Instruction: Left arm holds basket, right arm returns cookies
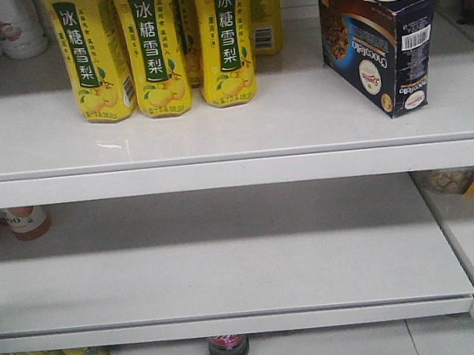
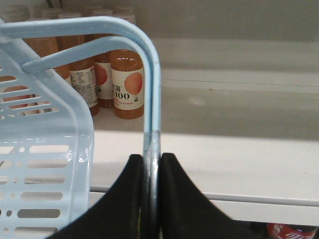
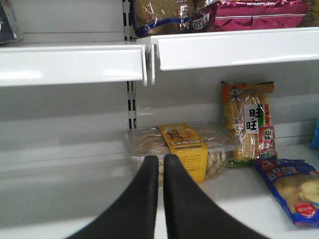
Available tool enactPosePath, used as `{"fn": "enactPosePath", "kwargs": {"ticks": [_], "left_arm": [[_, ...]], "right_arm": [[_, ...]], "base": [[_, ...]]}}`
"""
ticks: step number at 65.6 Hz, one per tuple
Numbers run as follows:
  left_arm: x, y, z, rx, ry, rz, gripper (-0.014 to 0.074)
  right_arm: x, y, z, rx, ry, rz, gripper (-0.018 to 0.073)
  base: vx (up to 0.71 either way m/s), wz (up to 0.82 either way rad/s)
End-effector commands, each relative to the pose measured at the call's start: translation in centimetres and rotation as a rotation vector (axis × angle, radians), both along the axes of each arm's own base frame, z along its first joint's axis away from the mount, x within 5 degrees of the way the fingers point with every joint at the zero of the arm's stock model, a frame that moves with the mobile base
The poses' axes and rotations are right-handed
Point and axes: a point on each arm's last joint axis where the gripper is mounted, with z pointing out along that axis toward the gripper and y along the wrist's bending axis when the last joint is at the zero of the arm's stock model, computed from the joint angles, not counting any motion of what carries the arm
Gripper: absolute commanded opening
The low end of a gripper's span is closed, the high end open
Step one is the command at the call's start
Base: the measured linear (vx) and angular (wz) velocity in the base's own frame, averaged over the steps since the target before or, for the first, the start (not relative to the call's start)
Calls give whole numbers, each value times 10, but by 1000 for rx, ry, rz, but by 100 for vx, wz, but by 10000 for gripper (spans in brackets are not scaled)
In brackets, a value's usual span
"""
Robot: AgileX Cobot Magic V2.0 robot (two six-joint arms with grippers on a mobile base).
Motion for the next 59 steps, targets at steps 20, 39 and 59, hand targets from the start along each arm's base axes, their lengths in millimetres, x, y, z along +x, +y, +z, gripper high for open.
{"fn": "enactPosePath", "kwargs": {"ticks": [20, 39, 59], "left_arm": [[-1, 1, 17, 38, -135, 8, -3], [-1, 1, 17, 38, -135, 8, -3], [-1, 1, 17, 38, -135, 8, -3]], "right_arm": [[2, 1, -8, -19, 45, 20, -3], [2, 1, -7, 75, 18, 22, -3], [2, 3, -7, 69, 21, 63, -3]], "base": [[0, 0], [0, 0], [0, 0]]}}
